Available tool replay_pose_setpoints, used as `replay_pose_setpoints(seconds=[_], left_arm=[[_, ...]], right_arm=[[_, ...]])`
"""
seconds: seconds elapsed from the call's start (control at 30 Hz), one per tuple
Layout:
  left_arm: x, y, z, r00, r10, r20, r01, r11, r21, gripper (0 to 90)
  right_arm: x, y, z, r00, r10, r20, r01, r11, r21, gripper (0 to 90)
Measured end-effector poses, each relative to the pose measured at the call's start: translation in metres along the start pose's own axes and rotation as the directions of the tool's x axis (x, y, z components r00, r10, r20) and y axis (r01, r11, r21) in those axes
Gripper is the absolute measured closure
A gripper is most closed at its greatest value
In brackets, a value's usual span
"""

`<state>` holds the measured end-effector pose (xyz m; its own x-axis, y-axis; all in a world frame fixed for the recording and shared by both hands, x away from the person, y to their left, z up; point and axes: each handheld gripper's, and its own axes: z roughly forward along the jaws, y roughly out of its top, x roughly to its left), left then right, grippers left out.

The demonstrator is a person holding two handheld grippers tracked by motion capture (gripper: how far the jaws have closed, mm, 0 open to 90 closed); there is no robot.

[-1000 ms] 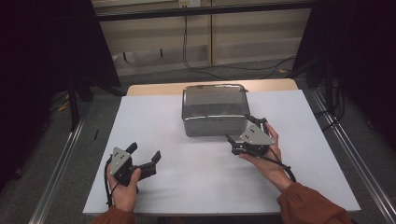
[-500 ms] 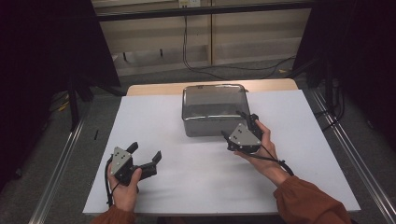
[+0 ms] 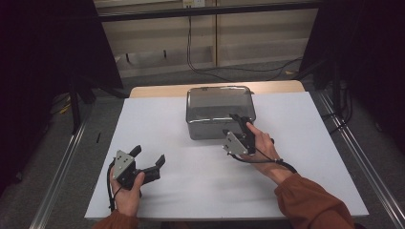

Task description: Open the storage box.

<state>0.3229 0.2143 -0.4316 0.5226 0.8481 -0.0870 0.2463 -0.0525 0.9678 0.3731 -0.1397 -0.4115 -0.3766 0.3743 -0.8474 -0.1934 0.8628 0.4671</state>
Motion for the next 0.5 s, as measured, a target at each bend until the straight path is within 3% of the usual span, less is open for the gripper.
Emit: replay_pose_setpoints(seconds=[0.13, 0.33, 0.5], left_arm=[[0.000, 0.000, 0.000, 1.0000, 0.001, 0.001, -0.001, 1.0000, 0.001, 3.8], [-0.001, -0.001, 0.001, 0.9997, 0.019, 0.017, -0.019, 0.9998, 0.009, 4.1], [-0.001, -0.001, 0.001, 0.9996, 0.023, 0.016, -0.023, 0.9995, 0.022, 4.1]], right_arm=[[0.004, 0.003, 0.002, 0.9960, -0.089, 0.003, 0.089, 0.9960, 0.009, 41.5], [0.011, 0.005, 0.006, 0.9890, -0.148, 0.000, 0.148, 0.9888, 0.017, 46.9], [0.015, 0.005, 0.008, 0.9856, -0.169, 0.005, 0.169, 0.9853, 0.025, 53.7]])
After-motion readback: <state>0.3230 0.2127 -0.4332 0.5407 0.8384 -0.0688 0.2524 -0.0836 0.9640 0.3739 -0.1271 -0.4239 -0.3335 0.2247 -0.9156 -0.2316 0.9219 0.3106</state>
